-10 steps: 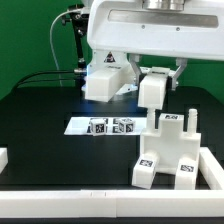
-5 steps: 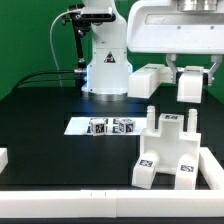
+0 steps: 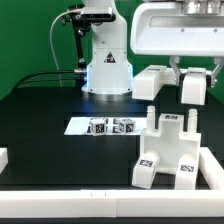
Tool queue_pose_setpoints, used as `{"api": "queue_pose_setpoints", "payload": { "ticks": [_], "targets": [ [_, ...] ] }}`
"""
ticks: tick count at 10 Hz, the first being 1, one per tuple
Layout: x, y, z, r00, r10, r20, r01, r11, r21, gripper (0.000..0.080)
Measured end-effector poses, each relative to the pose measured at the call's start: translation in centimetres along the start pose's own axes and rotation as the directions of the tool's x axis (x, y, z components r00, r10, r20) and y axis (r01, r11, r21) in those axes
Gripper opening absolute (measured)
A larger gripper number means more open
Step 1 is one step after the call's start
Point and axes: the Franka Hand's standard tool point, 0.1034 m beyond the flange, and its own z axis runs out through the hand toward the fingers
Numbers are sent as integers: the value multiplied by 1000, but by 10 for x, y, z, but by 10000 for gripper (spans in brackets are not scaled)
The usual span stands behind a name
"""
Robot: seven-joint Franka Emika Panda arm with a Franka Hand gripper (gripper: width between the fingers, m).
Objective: Assemble chair
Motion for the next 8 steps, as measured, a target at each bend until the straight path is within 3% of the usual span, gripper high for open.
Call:
{"api": "queue_pose_setpoints", "payload": {
  "ticks": [3,6,8],
  "targets": [
    [-5,5,11,999,37,25,-37,999,7,287],
    [-5,9,23,999,44,22,-44,999,-8,287],
    [-1,3,24,999,38,-4,-38,999,-4,287]
  ]
}}
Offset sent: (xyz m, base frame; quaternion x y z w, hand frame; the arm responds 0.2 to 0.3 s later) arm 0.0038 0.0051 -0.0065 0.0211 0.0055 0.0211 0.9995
